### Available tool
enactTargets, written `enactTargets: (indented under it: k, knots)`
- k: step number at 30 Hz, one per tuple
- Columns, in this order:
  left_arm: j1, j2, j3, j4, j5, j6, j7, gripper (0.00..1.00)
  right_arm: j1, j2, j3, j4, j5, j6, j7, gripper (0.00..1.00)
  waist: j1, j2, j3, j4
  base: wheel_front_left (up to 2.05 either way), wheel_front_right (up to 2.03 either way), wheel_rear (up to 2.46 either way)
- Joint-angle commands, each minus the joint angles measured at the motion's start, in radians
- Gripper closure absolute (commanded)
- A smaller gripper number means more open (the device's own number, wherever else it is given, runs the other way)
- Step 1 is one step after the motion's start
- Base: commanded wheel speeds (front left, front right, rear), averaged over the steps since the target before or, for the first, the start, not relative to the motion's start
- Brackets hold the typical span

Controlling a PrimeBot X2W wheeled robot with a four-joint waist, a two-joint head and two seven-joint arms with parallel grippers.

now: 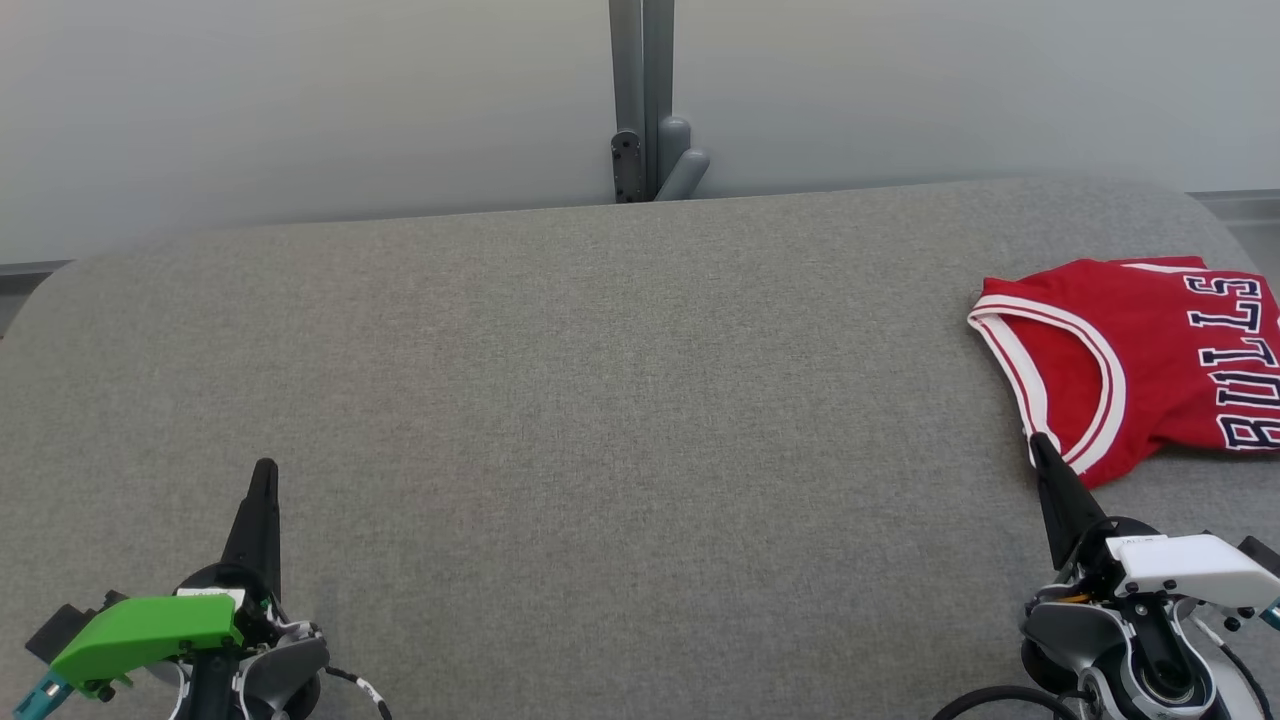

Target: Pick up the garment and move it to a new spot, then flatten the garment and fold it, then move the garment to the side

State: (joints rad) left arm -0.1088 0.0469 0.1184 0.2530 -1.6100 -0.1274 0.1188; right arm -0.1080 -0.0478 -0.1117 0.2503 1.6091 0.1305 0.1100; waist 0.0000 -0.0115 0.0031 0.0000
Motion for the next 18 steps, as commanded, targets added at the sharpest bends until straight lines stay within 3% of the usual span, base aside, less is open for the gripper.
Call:
enactTargets:
  k: [1,18]
  knots:
    - [-0.012,0.006,0.001,-0.005,-0.004,-0.007,0.003,1.00,-0.009,-0.005,0.002,-0.005,0.007,0.000,0.004,1.00,0.0000,0.0115,0.000,0.000,0.00,0.00,0.00]
    - [-0.012,0.006,0.001,-0.005,-0.004,-0.007,0.003,1.00,-0.009,-0.005,0.002,-0.005,0.007,0.000,0.004,1.00,0.0000,0.0115,0.000,0.000,0.00,0.00,0.00]
